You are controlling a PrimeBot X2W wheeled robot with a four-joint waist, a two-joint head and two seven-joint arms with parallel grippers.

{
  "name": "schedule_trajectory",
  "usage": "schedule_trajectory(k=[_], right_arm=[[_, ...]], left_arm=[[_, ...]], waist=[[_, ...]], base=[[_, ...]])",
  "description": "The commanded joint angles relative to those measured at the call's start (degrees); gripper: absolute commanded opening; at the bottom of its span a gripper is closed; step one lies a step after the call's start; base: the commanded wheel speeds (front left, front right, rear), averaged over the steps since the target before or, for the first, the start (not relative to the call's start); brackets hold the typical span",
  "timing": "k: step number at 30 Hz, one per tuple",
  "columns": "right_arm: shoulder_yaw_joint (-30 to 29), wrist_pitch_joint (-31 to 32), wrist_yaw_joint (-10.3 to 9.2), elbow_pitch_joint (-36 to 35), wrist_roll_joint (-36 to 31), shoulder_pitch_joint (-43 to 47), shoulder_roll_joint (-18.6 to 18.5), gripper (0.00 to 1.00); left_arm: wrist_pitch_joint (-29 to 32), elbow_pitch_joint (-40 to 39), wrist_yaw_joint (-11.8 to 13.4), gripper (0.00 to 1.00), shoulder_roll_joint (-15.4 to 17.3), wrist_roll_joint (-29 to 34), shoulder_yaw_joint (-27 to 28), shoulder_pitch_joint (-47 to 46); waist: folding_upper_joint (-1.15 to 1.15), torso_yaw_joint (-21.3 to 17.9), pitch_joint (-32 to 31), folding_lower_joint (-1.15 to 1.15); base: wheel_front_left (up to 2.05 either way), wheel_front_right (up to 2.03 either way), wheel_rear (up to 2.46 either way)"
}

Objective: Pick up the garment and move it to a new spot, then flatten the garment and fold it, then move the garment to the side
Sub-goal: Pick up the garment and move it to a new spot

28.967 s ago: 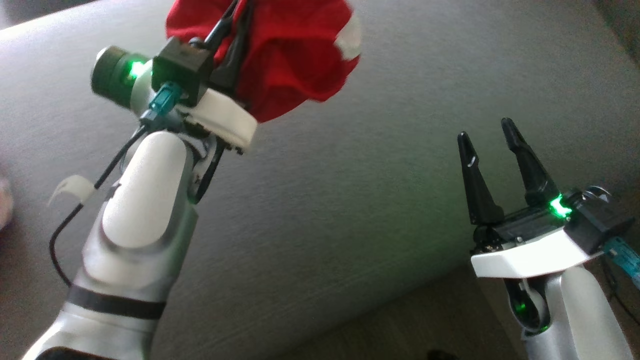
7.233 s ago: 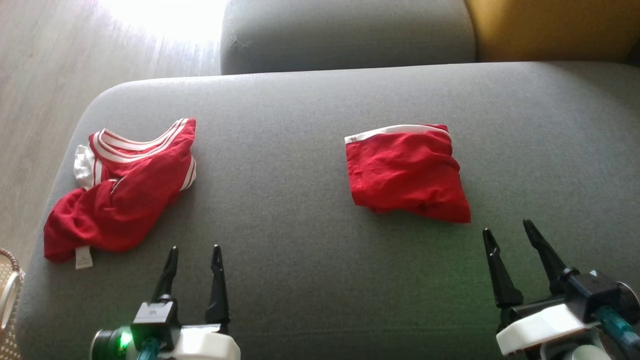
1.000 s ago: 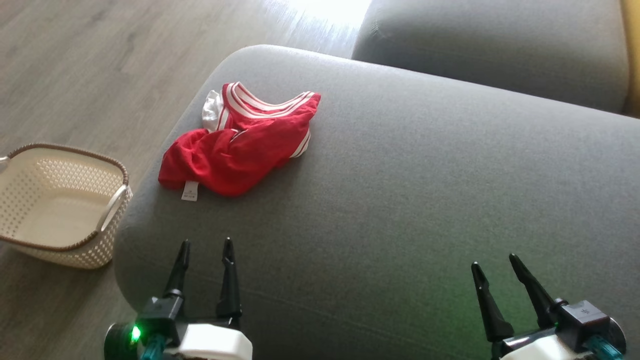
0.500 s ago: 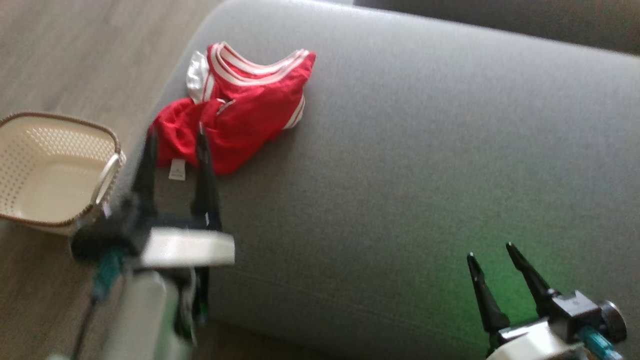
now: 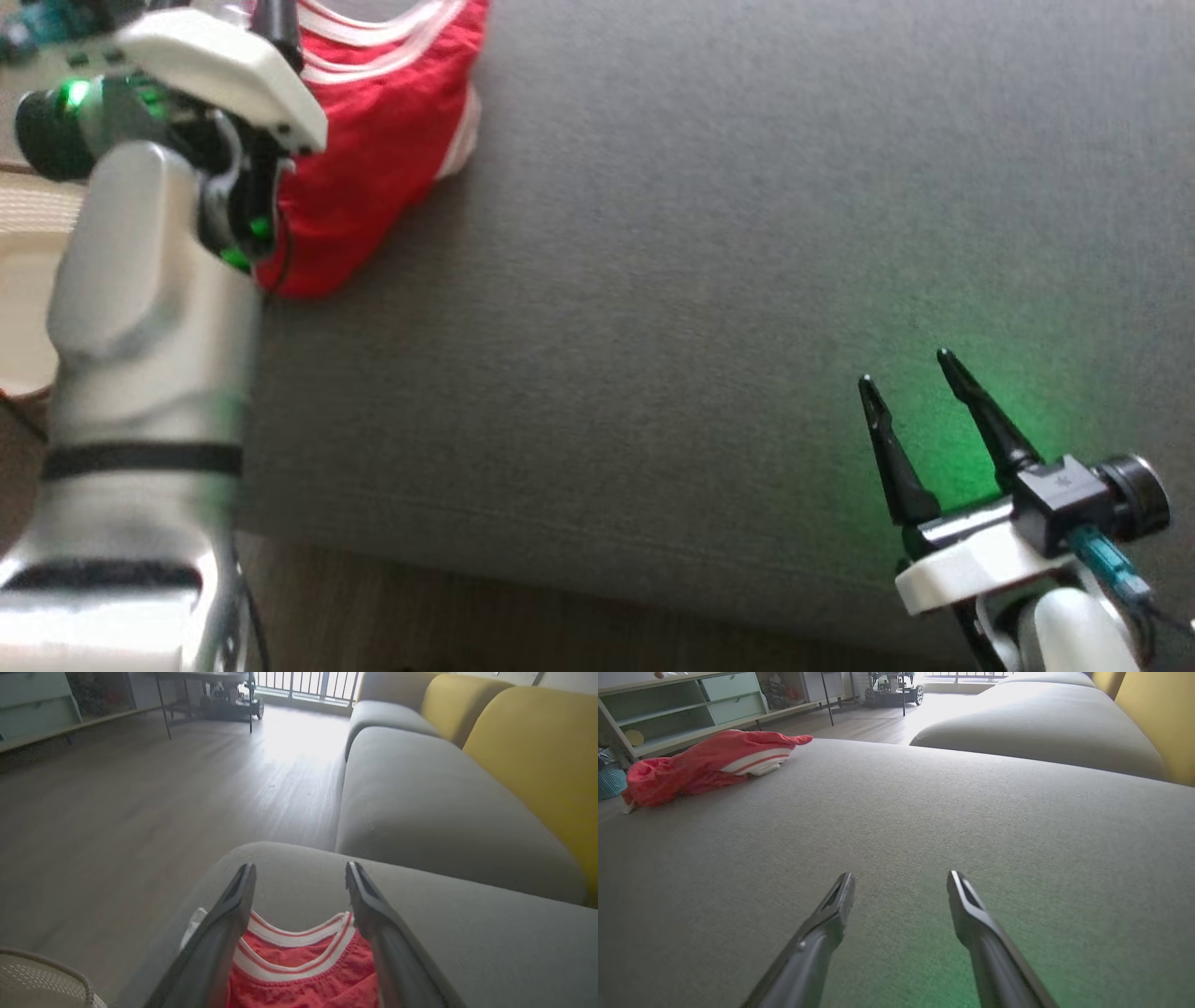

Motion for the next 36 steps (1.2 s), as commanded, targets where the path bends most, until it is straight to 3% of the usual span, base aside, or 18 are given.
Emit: schedule_trajectory(k=[1, 10, 20, 21, 22, 23, 24, 36], right_arm=[[1.8, -0.5, -0.02, -1.9, -0.7, -1.7, -0.8, 1.0], [1.9, -0.5, -0.02, -3.9, -0.9, -4.9, -2.2, 1.0], [1.3, -0.5, -0.02, -5.3, -1.1, -6.5, -2.6, 1.0], [1.3, -0.5, -0.02, -5.3, -1.1, -6.7, -2.6, 1.0], [1.3, -0.5, -0.02, -5.2, -1.1, -6.8, -2.6, 1.0], [1.4, -0.5, -0.02, -5.1, -1.1, -6.9, -2.6, 1.0], [1.5, -0.5, -0.02, -5.0, -1.1, -7.1, -2.6, 1.0], [2.3, -0.5, -0.02, -3.6, -0.2, -7.3, -1.9, 1.0]], left_arm=[[1.8, 2.3, -0.6, 1.0, 2.7, -1.1, 2.2, -3.9], [10.2, 23.1, -0.4, 1.0, 5.2, -3.1, 3.2, -13.7], [11.7, 32.3, -2.0, 1.0, 4.6, -3.6, 2.0, -15.4], [11.7, 32.7, -2.4, 0.95, 4.5, -3.7, 1.9, -15.5], [11.4, 33.0, -2.6, 0.47, 4.3, -3.8, 1.9, -15.6], [10.9, 33.3, -2.9, 0.16, 4.2, -3.9, 1.8, -15.6], [10.4, 33.5, -3.2, 0.0, 4.1, -3.9, 1.6, -15.6], [-3.3, 32.3, -6.0, 0.0, 4.2, -4.0, 0.2, -14.2]], waist=[[0.0, -3.2, 3.3, -0.01], [0.0, -7.1, 9.4, -0.01], [0.0, -7.5, 12.8, -0.01], [0.0, -7.4, 12.8, -0.01], [0.0, -7.4, 12.9, -0.01], [0.0, -7.3, 12.9, -0.01], [0.0, -7.3, 12.8, -0.01], [0.0, -7.6, 7.4, -0.01]], base=[[0.0, 0.0, 0.0], [0.0, 0.0, 0.0], [0.0, 0.0, 0.0], [0.0, 0.0, 0.0], [0.0, 0.0, 0.0], [0.0, 0.0, 0.0], [0.0, 0.0, 0.0], [0.0, 0.0, 0.0]])
